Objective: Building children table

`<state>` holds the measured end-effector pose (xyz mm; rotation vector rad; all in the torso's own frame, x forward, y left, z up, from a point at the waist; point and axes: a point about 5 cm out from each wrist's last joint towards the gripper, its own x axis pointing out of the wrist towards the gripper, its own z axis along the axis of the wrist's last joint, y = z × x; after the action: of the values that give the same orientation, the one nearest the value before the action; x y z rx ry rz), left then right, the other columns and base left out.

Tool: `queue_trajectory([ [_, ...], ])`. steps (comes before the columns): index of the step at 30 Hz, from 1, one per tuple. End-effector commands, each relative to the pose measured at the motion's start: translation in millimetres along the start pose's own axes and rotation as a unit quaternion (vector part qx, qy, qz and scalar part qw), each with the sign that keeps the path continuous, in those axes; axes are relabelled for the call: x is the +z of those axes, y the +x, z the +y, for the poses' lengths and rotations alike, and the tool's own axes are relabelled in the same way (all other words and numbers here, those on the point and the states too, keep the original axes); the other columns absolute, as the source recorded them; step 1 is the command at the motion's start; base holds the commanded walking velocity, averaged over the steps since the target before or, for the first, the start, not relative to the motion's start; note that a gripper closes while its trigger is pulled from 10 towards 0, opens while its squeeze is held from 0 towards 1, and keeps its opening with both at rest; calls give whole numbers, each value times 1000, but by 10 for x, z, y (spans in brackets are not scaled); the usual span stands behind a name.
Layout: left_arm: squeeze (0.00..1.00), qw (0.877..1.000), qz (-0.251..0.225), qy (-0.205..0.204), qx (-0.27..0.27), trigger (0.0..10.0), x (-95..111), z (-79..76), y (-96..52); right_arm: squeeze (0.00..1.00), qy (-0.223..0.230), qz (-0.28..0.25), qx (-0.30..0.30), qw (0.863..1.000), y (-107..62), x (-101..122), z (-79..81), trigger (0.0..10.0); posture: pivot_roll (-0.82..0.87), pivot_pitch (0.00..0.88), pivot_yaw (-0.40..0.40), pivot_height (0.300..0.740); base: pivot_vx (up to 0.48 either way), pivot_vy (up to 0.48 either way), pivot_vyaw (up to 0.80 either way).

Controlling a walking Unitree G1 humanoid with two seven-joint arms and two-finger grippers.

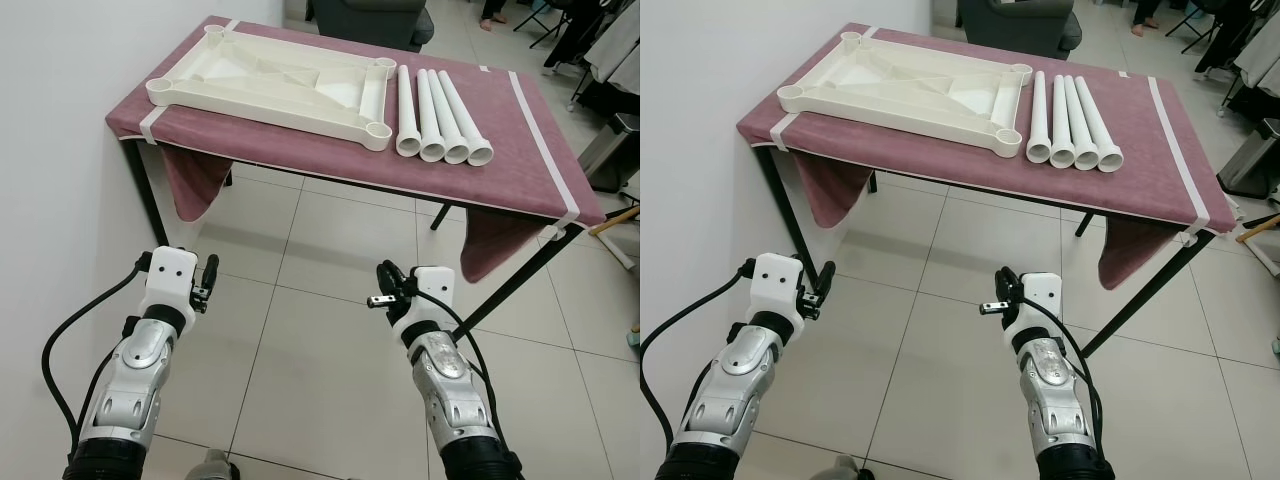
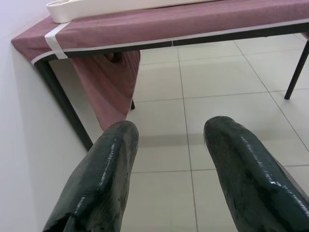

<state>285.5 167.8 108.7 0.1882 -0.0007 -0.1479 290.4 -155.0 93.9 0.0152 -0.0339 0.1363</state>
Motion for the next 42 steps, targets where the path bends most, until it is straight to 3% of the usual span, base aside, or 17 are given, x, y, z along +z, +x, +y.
queue_trajectory([
  [1, 0, 1000, 7, 4, 11, 10000, -46, 4, -32, 0, -3, 13, -6, 1000, -30, -59, -25, 10000, 101, 19, -27, 740, 0, 0, 0],
  [22, 0, 1000, -4, 6, 18, 10000, 48, 8, -13, 0, -6, 8, -6, 1000, -19, 10, -12, 10000, 102, 25, -28, 740, 0, 0, 0],
  [27, 0, 1000, 5, 0, 25, 10000, 0, 20, -39, 0, -8, 11, -2, 1000, -39, -10, 6, 10000, 104, 27, -29, 740, 0, 0, 0],
  [31, 0, 998, 49, -14, 40, 10000, -228, 60, -115, 0, -13, 43, -26, 999, -103, -174, -55, 10000, 105, 31, -27, 740, 0, 0, 0],
  [34, 0, 998, 56, -10, 42, 10000, -263, 66, -140, 0, -9, 52, -37, 998, -130, -215, -83, 10000, 107, 35, -27, 740, 0, 0, 0],
  [42, 0, 999, 11, 2, 35, 10000, -23, 12, -61, 0, -19, 18, -36, 999, -59, -36, -72, 10000, 106, 48, -34, 740, 0, 0, 0],
])
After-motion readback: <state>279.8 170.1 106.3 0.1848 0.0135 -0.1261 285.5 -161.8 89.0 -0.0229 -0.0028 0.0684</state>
